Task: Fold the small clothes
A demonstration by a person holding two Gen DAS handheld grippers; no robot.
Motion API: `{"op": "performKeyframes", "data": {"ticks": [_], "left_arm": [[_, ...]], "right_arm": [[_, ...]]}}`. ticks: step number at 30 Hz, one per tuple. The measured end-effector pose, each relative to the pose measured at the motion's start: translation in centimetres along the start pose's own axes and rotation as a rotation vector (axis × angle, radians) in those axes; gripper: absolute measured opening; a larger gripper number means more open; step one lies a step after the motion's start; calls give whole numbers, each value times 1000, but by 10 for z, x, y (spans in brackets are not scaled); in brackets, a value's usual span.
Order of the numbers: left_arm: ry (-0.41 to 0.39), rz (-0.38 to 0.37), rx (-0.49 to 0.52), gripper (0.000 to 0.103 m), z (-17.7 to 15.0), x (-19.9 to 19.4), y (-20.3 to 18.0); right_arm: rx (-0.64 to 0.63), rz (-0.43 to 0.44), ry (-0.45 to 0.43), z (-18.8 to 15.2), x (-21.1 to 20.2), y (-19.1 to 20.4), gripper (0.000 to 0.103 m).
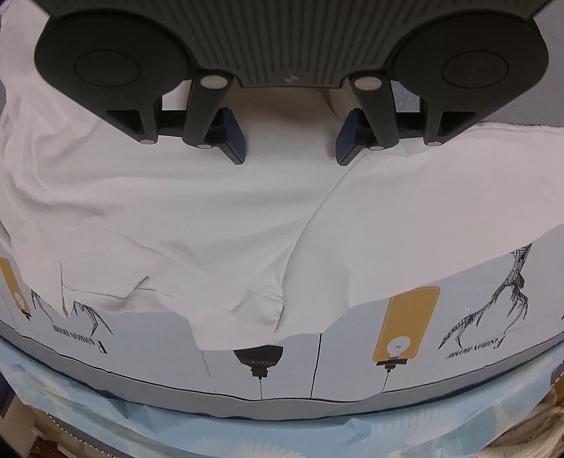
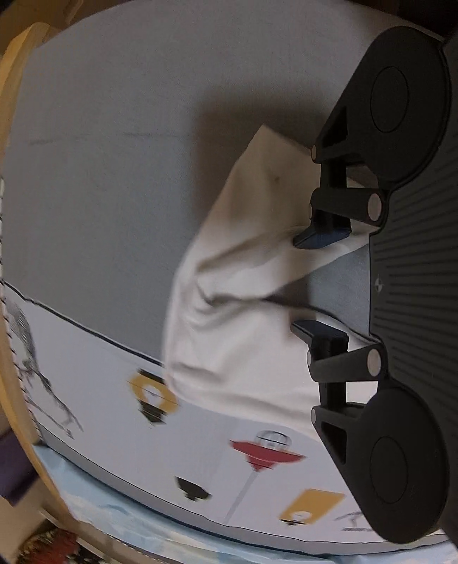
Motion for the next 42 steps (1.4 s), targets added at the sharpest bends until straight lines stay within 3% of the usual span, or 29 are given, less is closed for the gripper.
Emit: {"op": "performKeyframes", "data": {"ticks": [4,8,12,17,20,22,25,27,29,31,33,35,38,39,42], "left_arm": [[-17,1,0,62,3,-9,0],[-38,-4,-4,62,7,-18,1],[-52,0,-14,63,11,-24,5],[-52,3,-10,63,10,-23,2],[-52,-2,-1,64,9,-23,1],[-50,1,0,64,8,-22,2],[-50,5,-4,64,8,-21,5],[-49,9,-2,64,8,-21,7],[-48,12,0,64,7,-21,9],[-44,15,-1,64,6,-19,11],[-41,18,-3,64,6,-18,11],[-42,13,-3,64,6,-18,10],[-49,6,4,64,8,-20,7],[-50,5,4,64,8,-20,7],[-49,6,1,64,7,-19,8]], "right_arm": [[6,41,-106,58,6,-2,46],[107,200,-141,92,-8,-9,47],[202,263,-64,72,-23,-13,49],[197,279,14,42,-15,-6,48],[209,268,43,44,5,-2,41],[198,269,43,46,14,0,25],[191,282,37,57,26,2,18],[203,301,31,63,33,5,6],[134,356,-18,66,22,17,6],[-14,459,-110,65,-7,45,5],[-225,584,-257,56,-50,76,5],[-350,672,-371,46,-82,88,5],[-292,604,-397,50,-76,75,5],[-245,534,-374,54,-64,66,5],[-113,194,-242,64,-6,25,6]]}}
Point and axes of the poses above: each gripper's, at about its wrist camera, not at the fingertips, and x roughly the way its jaws point, y to its left, z to its top, the point moved 7 cm from there along x, roughly the way its jaws point, and after that the axes turned 12 degrees about x, right-handed, at the moved point
